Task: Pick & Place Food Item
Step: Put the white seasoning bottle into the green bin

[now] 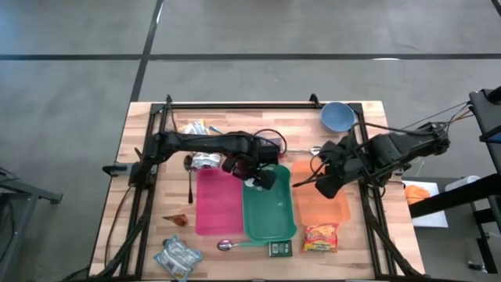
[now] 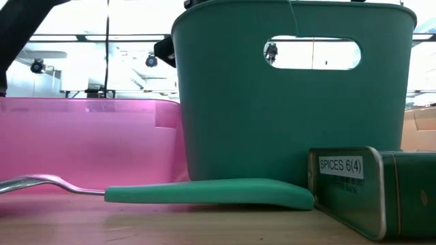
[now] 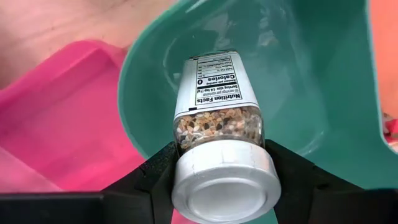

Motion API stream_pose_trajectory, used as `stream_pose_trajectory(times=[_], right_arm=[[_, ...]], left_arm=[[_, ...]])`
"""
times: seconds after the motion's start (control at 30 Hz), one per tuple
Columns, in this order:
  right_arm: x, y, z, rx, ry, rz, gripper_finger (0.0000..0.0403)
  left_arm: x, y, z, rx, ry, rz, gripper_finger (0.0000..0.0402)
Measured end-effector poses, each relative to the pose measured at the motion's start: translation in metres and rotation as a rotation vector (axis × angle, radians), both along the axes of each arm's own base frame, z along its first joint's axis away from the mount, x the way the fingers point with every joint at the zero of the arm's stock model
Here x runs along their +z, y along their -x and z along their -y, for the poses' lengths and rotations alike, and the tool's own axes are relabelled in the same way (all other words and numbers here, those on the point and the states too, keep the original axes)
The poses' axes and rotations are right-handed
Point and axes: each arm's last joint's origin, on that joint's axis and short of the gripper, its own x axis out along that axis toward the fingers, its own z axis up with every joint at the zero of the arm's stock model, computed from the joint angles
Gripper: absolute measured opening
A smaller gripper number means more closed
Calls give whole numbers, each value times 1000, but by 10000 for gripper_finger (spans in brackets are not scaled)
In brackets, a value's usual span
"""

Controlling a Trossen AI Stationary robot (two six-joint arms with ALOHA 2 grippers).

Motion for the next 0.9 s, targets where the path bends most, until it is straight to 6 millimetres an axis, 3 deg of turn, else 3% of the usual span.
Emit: stream_pose_trajectory(times=[0.23,0.5,0.9], right_arm=[[-3,-5,-3,0,3,-7,352],[-2,-6,-3,4,-4,10,352],[-2,-5,-3,11,-2,12,352]], left_arm=[[-4,0,-2,42,30,-30,206],[-18,1,-7,82,46,-52,191],[-32,-2,-12,95,77,-25,215]])
